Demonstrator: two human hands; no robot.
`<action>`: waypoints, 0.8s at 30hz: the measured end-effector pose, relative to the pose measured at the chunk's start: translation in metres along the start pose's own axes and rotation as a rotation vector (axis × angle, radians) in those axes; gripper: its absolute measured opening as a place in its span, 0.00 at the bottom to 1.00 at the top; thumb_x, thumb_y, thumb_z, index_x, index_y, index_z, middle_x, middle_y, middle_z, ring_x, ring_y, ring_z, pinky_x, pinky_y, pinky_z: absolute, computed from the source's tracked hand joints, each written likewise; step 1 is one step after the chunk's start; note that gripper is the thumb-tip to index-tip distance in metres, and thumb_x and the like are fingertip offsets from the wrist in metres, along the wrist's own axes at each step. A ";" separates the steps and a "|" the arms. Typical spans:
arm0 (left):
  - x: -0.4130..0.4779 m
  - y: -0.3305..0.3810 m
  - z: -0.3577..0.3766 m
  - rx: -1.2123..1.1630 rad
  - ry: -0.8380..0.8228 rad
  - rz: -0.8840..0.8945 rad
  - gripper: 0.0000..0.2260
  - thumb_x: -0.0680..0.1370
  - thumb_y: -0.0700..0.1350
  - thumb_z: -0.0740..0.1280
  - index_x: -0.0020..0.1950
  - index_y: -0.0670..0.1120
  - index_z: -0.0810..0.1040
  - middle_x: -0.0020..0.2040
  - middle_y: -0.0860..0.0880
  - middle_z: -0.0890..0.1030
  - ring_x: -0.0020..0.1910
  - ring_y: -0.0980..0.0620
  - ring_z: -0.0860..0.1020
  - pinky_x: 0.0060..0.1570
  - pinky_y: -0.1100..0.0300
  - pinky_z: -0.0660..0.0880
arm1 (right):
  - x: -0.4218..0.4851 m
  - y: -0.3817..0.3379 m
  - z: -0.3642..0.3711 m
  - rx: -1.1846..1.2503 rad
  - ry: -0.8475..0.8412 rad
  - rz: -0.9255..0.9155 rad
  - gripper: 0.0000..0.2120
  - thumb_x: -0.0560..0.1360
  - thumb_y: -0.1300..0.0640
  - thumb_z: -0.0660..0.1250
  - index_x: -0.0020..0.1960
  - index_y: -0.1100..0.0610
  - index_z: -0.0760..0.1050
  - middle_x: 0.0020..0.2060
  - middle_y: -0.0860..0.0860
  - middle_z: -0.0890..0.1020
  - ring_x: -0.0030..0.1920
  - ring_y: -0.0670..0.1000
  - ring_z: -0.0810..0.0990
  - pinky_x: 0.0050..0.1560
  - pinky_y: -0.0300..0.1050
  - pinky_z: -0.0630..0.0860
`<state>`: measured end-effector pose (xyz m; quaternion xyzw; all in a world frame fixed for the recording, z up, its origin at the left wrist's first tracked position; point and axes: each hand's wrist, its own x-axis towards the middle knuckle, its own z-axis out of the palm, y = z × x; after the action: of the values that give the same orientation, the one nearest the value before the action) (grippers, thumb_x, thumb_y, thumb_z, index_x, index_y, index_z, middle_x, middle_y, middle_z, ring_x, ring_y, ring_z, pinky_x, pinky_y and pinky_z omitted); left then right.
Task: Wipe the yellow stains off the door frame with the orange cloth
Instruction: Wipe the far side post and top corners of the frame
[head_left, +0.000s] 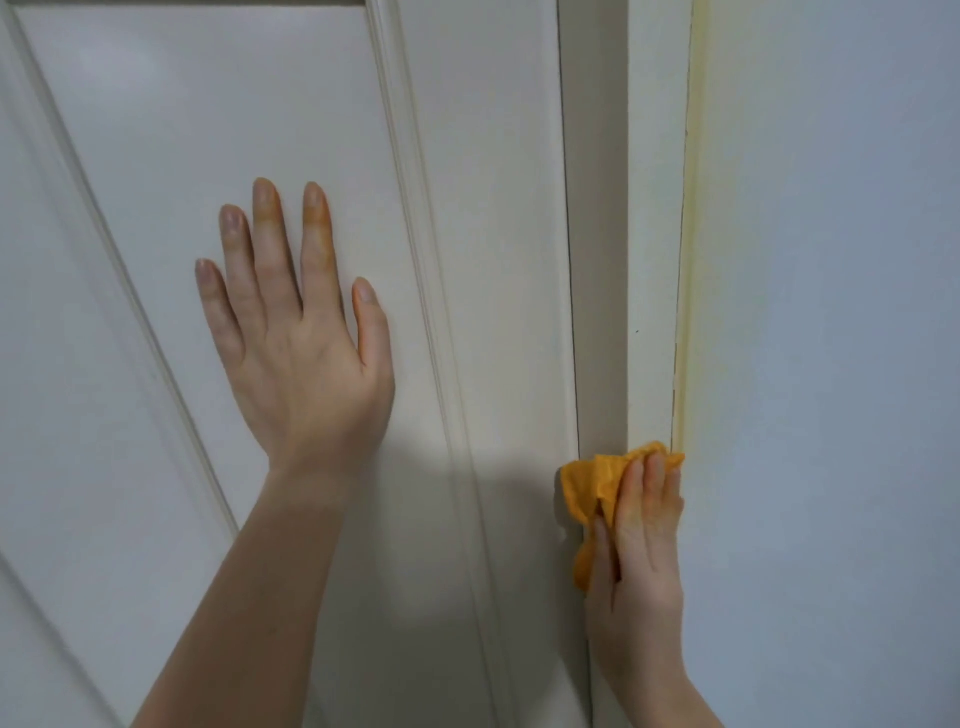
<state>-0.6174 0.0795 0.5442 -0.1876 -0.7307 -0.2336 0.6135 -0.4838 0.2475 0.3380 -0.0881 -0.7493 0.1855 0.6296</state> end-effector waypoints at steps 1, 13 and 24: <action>0.000 0.000 0.000 -0.002 0.002 0.000 0.29 0.89 0.52 0.54 0.90 0.52 0.52 0.90 0.46 0.52 0.90 0.44 0.49 0.88 0.43 0.44 | 0.003 -0.002 0.003 -0.009 -0.008 -0.013 0.32 0.83 0.64 0.55 0.84 0.57 0.48 0.84 0.50 0.48 0.83 0.62 0.48 0.82 0.57 0.47; 0.000 -0.001 -0.002 0.016 -0.007 0.006 0.29 0.89 0.53 0.53 0.90 0.51 0.52 0.90 0.45 0.52 0.89 0.42 0.50 0.88 0.42 0.45 | 0.014 0.008 -0.011 0.010 -0.022 0.063 0.33 0.85 0.58 0.54 0.84 0.46 0.42 0.84 0.44 0.48 0.84 0.51 0.47 0.82 0.55 0.49; 0.001 -0.002 0.001 0.043 -0.018 0.007 0.29 0.90 0.54 0.51 0.90 0.52 0.49 0.90 0.46 0.51 0.90 0.43 0.49 0.88 0.43 0.44 | -0.052 0.020 -0.001 -0.026 -0.030 0.117 0.35 0.81 0.60 0.59 0.84 0.55 0.48 0.84 0.50 0.52 0.83 0.60 0.52 0.82 0.57 0.52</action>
<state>-0.6190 0.0784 0.5446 -0.1792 -0.7404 -0.2139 0.6115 -0.4747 0.2475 0.2830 -0.1373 -0.7546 0.2136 0.6050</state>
